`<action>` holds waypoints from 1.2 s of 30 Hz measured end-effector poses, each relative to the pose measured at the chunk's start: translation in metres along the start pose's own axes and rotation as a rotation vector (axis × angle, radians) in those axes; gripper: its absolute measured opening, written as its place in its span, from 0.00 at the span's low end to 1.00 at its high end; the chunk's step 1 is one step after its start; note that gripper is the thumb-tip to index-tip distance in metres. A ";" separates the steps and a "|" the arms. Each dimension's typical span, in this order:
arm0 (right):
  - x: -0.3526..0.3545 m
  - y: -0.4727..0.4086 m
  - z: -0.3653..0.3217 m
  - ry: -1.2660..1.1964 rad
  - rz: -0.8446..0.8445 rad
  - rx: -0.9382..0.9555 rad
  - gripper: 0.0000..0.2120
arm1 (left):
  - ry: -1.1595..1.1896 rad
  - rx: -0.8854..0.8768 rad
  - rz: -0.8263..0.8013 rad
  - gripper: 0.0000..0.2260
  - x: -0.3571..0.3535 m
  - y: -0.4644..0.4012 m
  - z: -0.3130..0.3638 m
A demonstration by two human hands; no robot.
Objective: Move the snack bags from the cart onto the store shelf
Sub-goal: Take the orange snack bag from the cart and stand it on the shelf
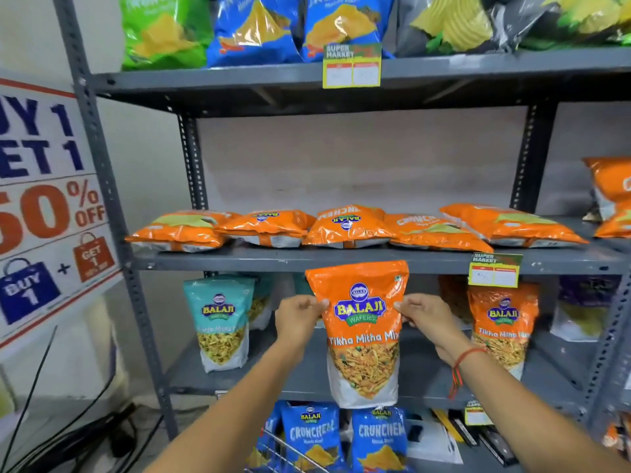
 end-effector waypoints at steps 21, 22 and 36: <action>0.112 -0.139 0.190 0.078 0.131 -0.206 0.09 | -0.006 0.176 -0.033 0.12 -0.215 -0.125 -0.086; 0.114 -0.141 0.195 0.072 0.126 -0.215 0.09 | -0.008 0.182 -0.038 0.12 -0.219 -0.127 -0.088; 0.101 -0.121 0.167 0.015 0.409 -0.060 0.16 | 0.028 0.309 -0.007 0.19 -0.181 -0.109 -0.114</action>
Point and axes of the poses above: each hand's wrist, its own y-axis away from the middle knuckle, its own x-axis out of the back of the hand, z = x × y, the point moved 10 cm from there along -y, towards the middle knuckle, and after that the axes turned 15 degrees about -y, right-handed, at the moved point
